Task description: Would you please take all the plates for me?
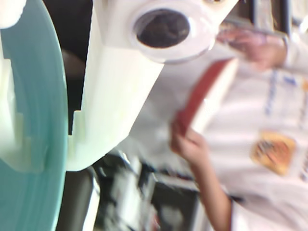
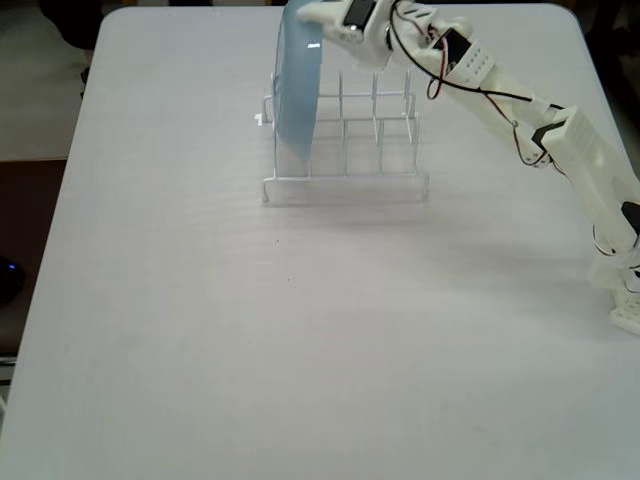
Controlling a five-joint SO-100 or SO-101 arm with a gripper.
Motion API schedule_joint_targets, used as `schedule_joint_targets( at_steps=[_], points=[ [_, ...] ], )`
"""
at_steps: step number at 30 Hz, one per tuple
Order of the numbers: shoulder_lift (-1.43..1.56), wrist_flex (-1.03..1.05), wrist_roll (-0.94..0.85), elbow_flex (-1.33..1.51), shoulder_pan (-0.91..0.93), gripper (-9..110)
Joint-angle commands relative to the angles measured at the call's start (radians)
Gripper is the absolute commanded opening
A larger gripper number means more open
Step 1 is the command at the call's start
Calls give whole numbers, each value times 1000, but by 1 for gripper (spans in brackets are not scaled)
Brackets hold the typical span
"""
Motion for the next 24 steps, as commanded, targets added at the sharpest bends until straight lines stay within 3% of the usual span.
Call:
schedule_joint_targets(
  at_steps=[1, 14, 24],
  points=[
    [218, -12, -11, -89, 34, 0],
    [541, 48, 114, -34, 14, -1],
    [683, -6, 247, 58, -245, -1]
  ],
)
